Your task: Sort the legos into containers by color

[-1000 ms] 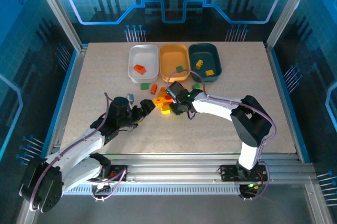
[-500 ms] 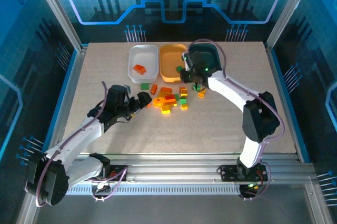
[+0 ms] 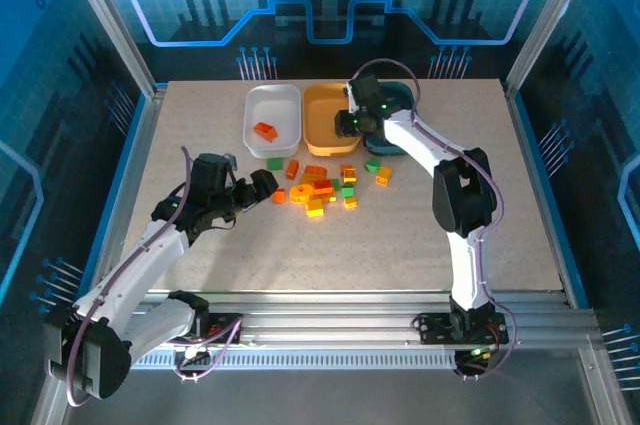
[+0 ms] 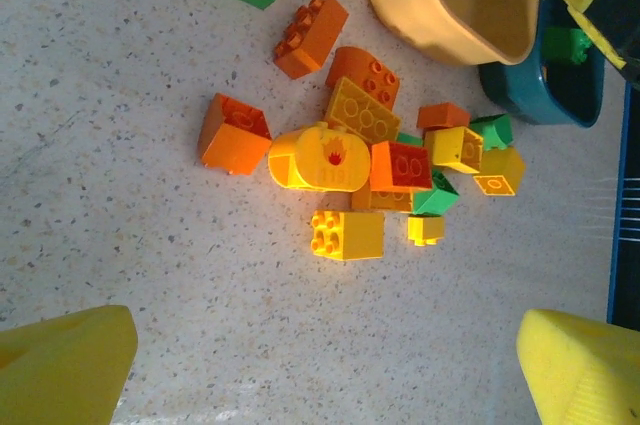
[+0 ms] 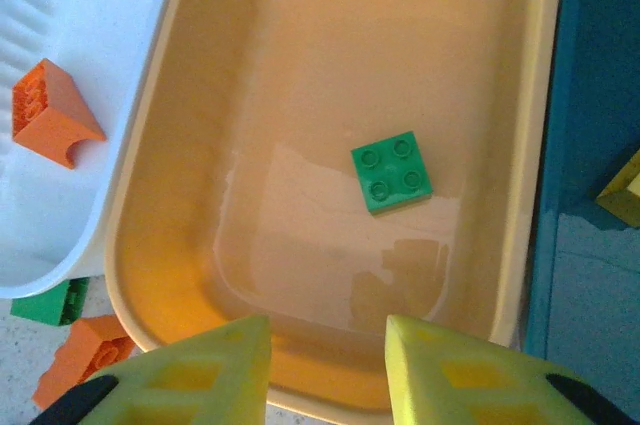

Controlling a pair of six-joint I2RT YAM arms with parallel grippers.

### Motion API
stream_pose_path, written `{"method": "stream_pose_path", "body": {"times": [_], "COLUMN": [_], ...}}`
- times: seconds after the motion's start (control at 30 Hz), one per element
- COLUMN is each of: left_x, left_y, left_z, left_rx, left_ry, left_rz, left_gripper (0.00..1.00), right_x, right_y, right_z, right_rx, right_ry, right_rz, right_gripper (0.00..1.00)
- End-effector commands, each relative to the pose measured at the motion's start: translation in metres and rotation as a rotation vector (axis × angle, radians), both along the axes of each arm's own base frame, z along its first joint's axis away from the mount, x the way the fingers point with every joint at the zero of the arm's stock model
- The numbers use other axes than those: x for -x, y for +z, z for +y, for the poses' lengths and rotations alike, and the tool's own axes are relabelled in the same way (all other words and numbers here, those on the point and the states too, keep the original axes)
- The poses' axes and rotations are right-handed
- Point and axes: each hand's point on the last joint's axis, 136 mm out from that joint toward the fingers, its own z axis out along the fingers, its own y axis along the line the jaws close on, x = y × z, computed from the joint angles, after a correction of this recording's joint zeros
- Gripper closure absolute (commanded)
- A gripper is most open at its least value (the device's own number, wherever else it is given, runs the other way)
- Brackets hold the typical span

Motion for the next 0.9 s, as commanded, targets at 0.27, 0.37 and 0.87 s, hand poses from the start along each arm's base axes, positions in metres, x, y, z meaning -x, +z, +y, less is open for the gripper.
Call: {"method": "stream_pose_path", "body": {"times": [0.27, 0.37, 0.87], "left_x": [-0.014, -0.017, -0.03], "left_y": [-0.007, -0.017, -0.029], "left_z": [0.001, -0.001, -0.011], "left_rx": [-0.038, -0.046, -0.016], "left_ry": [-0.004, -0.011, -0.025], "left_rz": [0.022, 0.059, 0.087], "left_gripper": [0.01, 0.01, 0.01], "right_x": [0.023, 0.012, -0.074], "right_y": [0.042, 0.03, -0.054], "right_z": [-0.058, -0.101, -0.164], "right_rx": [0.062, 0.113, 0.185], "right_ry": [-0.105, -0.282, -0.611], "right_rz": [-0.078, -0.032, 0.156], "right_gripper": [0.44, 0.37, 0.37]}}
